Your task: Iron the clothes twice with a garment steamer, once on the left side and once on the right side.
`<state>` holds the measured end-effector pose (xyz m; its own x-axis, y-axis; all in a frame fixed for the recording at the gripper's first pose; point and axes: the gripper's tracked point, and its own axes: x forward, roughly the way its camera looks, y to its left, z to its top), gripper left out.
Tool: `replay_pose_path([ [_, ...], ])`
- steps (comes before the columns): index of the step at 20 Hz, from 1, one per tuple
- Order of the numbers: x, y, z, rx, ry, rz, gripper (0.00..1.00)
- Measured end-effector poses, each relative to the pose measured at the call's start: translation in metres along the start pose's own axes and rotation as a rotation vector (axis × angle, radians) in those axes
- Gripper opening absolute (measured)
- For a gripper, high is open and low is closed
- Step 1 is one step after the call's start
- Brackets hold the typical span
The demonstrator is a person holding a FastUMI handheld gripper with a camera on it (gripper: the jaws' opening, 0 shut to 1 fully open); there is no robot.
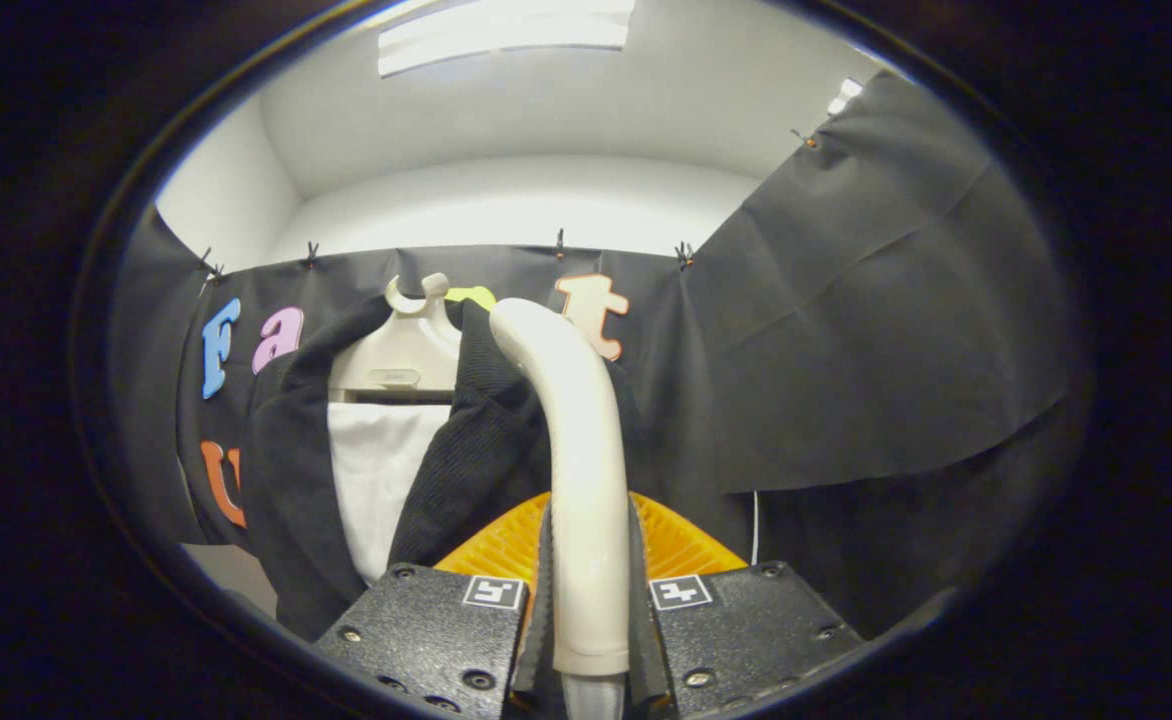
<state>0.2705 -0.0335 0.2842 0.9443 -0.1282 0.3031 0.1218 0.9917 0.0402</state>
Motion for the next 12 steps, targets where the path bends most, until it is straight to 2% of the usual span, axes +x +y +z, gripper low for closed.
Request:
replay_pose_path([
  [5,-0.020,0.004,-0.015,-0.026,0.034,0.012,0.33],
  [12,-0.054,-0.001,-0.043,-0.060,0.115,-0.059,0.33],
])
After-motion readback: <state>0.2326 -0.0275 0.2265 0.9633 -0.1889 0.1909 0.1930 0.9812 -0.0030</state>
